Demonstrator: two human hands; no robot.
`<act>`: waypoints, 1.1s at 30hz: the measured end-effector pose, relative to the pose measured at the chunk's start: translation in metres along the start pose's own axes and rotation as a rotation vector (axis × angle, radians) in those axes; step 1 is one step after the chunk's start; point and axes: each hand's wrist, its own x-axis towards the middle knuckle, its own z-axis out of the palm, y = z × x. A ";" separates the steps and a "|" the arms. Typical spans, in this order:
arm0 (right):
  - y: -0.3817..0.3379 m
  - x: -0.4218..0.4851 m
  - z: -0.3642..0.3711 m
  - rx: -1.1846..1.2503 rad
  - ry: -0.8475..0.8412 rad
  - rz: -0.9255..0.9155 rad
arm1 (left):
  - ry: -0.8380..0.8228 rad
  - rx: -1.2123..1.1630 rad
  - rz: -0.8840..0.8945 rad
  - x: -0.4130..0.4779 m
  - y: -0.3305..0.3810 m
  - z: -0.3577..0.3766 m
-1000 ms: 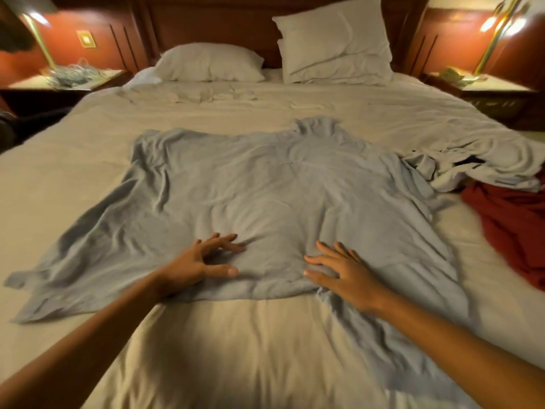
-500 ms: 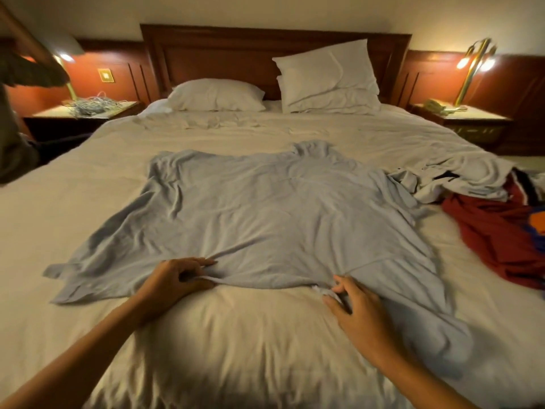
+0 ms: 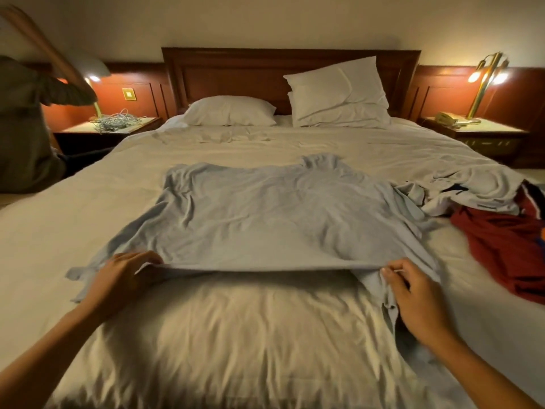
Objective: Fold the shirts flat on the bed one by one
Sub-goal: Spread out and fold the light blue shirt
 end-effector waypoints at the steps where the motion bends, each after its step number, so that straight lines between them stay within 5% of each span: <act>1: -0.002 0.018 -0.004 0.007 -0.080 0.036 | 0.008 0.019 -0.014 0.005 -0.005 -0.003; 6: -0.007 0.124 -0.021 -0.102 -0.839 0.219 | -0.138 -0.035 -0.220 0.047 -0.030 -0.011; 8: -0.011 0.174 -0.014 -0.277 -0.974 0.200 | -0.198 -0.038 -0.297 0.082 -0.038 -0.009; 10: -0.019 0.223 0.004 -0.385 -0.853 0.136 | -0.189 -0.030 -0.271 0.119 -0.048 -0.005; 13: -0.020 0.269 0.040 -0.398 -0.429 0.036 | -0.127 0.204 -0.255 0.166 -0.056 0.011; 20: 0.085 0.198 0.077 -0.529 -0.036 0.163 | -0.244 0.223 -0.796 0.144 -0.069 0.076; 24: 0.128 0.169 0.064 -0.629 0.032 0.361 | -0.185 0.322 -0.792 0.131 -0.071 0.086; 33: 0.125 0.206 0.056 -0.598 -0.078 0.405 | -0.167 0.096 -0.638 0.151 -0.080 0.069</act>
